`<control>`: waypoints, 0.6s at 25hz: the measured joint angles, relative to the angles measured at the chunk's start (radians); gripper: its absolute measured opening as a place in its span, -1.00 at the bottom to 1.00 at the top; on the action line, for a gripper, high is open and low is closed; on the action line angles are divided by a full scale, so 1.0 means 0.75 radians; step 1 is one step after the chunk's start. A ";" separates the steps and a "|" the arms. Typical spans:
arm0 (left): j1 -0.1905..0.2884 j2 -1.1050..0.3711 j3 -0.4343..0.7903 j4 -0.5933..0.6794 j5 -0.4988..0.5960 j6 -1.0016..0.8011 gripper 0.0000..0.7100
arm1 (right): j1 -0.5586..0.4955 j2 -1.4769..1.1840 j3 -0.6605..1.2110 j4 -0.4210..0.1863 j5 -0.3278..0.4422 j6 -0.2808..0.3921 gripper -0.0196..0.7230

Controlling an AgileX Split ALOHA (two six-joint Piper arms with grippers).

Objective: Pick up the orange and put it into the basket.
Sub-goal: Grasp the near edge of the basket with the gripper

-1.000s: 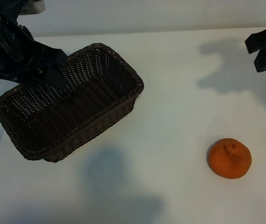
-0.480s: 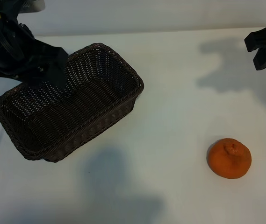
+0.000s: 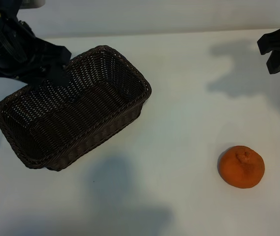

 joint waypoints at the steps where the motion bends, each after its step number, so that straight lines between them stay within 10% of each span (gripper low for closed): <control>1: 0.000 0.000 0.000 0.041 0.014 -0.043 0.60 | 0.000 0.000 0.000 0.001 0.000 0.000 0.22; 15: 0.000 0.000 0.007 0.504 0.072 -0.648 0.60 | 0.000 0.000 0.000 0.001 0.000 -0.001 0.22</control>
